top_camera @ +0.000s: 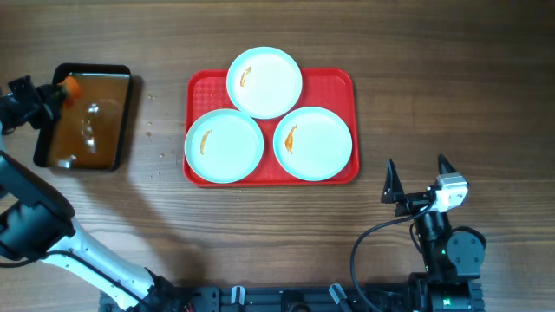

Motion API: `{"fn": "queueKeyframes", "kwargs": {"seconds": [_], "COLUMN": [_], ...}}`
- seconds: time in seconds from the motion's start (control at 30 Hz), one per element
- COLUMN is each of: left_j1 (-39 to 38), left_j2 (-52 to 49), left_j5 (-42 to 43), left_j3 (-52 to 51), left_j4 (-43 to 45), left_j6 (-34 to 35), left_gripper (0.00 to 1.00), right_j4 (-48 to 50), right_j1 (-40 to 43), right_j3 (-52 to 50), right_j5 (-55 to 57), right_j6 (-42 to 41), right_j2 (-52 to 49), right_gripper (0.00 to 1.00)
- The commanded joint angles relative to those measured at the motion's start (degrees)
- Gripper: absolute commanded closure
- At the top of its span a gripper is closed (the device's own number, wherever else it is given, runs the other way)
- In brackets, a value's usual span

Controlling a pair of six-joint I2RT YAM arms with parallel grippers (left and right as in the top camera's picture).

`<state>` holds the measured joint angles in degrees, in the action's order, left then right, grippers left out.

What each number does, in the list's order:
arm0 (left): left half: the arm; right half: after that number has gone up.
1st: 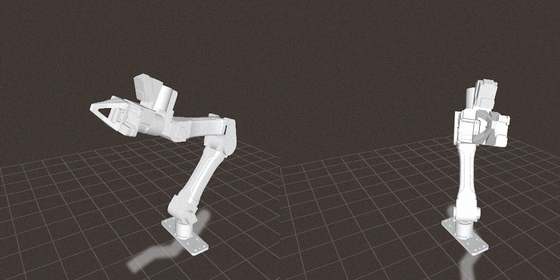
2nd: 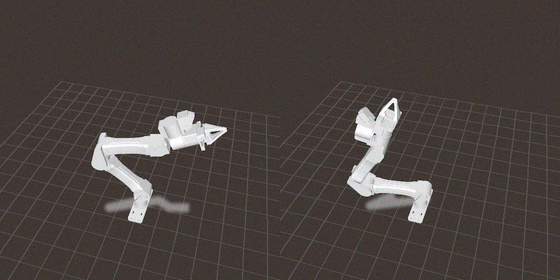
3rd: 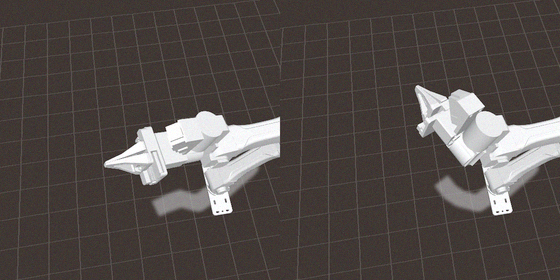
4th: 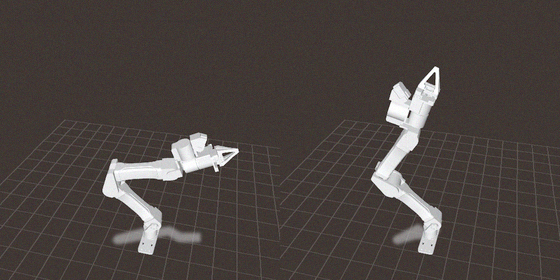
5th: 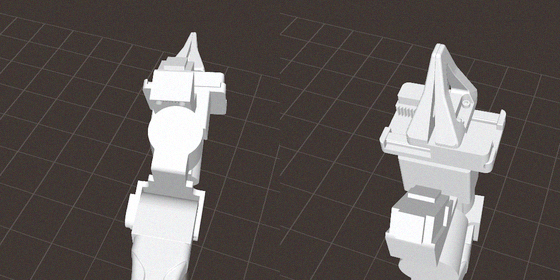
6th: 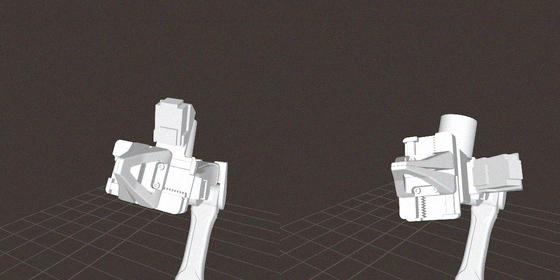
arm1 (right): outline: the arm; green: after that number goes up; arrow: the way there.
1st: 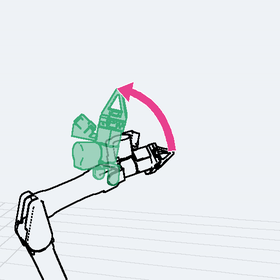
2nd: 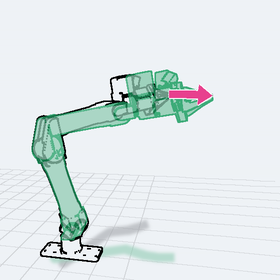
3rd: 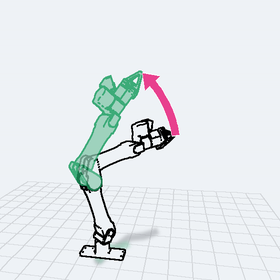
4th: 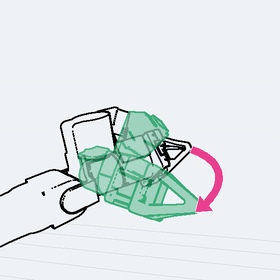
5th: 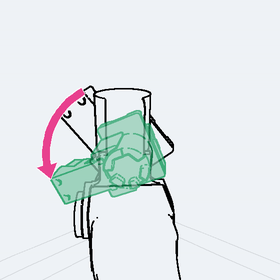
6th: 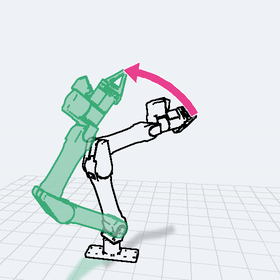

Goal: Clean dirty plates on tray and stack at the side
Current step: 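Lift the sponge with the left gripper out of the water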

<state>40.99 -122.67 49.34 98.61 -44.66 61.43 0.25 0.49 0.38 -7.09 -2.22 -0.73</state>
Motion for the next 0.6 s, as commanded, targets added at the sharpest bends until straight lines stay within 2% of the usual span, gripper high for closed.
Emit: {"fn": "queueKeyframes", "kwargs": {"seconds": [0.0,0.07,0.2,0.27,0.3,0.37,0.47,0.5,0.53,0.57], "left_j1": [-0.4,-1.5,-4.6,-5.2,-4.6,-2.9,-1.6,-1.5,-1.6,-2.2], "left_j2": [1.9,1.8,0.6,0.7,0.7,0.7,0.7,0.7,0.7,0.7], "left_j5": [-14.4,-19.3,-18.9,-12.1,-1.8,12.3,23.3,21.7,16.3,7.3], "left_j3": [0.6,0.6,0.6,0.6,0.6,0.6,0.6,0.6,0.6,0.6], "left_j4": [-1.2,-3.9,-5.9,-4.1,-0.5,6.1,13.0,13.2,11.9,7.6], "left_j6": [-0.8,-1.0,-0.9,0.5,4.7,13.8,17.9,15.5,11.1,6.1], "left_gripper": [0.96,0.96,0.96,0.96,0.96,0.96,0.96,0.96,0.96,0.96], "right_j4": [0.2,0.2,0.2,0.2,0.2,0.2,0.2,0.2,0.2,0.2], "right_j1": [0.3,0.3,0.3,0.3,0.3,0.3,0.3,0.3,0.3,0.3], "right_j3": [-0.1,-0.1,-0.1,-0.1,-0.1,-0.1,-0.1,-0.1,-0.1,-0.1], "right_j5": [-0.5,-0.5,-0.5,-0.5,-0.5,-0.5,-0.5,-0.5,-0.5,-0.5], "right_j6": [0.7,0.7,0.7,0.7,0.7,0.7,0.7,0.7,0.7,0.7], "right_j2": [0.3,0.3,0.3,0.3,0.3,0.3,0.3,0.3,0.3,0.3], "right_gripper": [0.00,0.00,0.00,0.00,0.00,0.00,0.00,0.00,0.00,0.00]}}
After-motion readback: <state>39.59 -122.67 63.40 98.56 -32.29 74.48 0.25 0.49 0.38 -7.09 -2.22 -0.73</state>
